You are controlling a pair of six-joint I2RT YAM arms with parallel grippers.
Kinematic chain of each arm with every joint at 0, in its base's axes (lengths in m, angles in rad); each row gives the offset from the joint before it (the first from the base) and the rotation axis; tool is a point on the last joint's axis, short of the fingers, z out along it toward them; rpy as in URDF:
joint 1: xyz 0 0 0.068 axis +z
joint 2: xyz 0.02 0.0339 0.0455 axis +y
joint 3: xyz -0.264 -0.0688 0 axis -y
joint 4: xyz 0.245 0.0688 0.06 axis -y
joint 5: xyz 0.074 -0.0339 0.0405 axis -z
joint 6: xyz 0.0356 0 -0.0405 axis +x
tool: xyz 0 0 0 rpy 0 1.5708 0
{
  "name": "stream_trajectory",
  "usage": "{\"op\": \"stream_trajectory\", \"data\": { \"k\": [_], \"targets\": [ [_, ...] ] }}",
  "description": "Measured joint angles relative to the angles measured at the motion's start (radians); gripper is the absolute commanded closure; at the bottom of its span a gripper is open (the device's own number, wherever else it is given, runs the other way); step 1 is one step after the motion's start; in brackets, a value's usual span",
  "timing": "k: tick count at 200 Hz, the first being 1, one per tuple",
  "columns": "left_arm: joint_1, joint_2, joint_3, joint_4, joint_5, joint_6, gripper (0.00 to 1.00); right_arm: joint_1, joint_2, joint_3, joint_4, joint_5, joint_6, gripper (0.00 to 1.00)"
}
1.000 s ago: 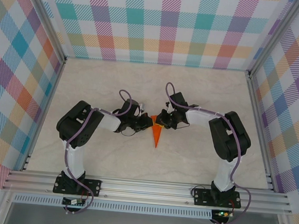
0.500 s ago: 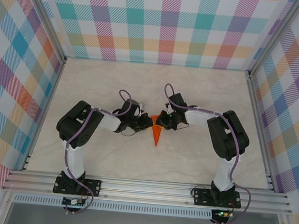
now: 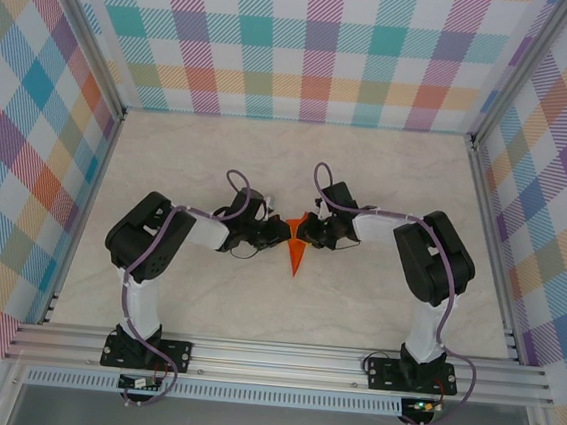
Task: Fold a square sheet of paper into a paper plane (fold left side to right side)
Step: Fold the wing for the fifth time at the center of the table.
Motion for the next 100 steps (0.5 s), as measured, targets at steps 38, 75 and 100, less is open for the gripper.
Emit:
{"op": "stream_trajectory", "data": {
  "k": [38,75,100],
  "targets": [
    [0.012,-0.118,-0.051,-0.086,-0.055,0.019,0.70,0.000,-0.001,-0.005,0.010,-0.003,0.000,0.85],
    [0.039,-0.296,-0.119,-0.149,-0.074,0.040,0.73,0.000,-0.001,-0.005,0.011,-0.003,0.000,0.85],
    [0.015,-0.383,-0.158,-0.150,-0.052,0.046,0.78,0.000,-0.001,-0.005,0.011,-0.003,-0.001,0.85]
  ]
}}
